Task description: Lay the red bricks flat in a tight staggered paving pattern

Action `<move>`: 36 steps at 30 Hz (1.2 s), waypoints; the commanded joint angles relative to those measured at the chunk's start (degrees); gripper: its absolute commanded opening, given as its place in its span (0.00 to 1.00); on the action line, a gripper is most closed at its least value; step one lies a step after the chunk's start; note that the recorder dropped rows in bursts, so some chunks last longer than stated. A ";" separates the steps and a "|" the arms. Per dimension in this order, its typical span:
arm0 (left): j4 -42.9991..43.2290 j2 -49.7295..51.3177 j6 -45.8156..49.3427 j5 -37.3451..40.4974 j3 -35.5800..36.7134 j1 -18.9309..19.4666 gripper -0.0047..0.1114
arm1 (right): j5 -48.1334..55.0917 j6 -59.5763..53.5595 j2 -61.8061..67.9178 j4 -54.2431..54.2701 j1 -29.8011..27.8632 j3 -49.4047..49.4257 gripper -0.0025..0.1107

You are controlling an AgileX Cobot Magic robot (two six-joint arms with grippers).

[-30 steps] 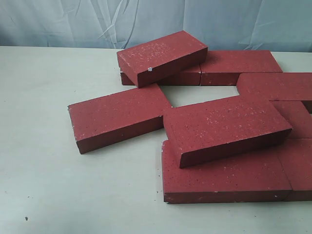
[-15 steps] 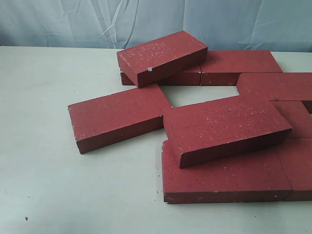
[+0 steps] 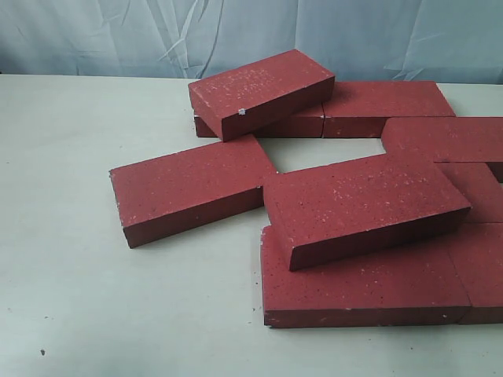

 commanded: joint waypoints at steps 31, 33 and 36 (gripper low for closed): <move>0.16 -0.37 -0.26 -0.54 0.31 0.07 0.04 | 5.73 -8.26 54.04 9.37 25.19 -33.64 0.02; 0.16 -0.37 -0.26 -0.54 0.31 0.07 0.04 | 5.78 -8.26 56.34 9.53 25.75 -35.38 0.02; 0.16 -0.37 -0.26 -0.54 0.31 0.07 0.04 | 6.24 -8.26 59.79 9.53 25.77 -37.88 0.02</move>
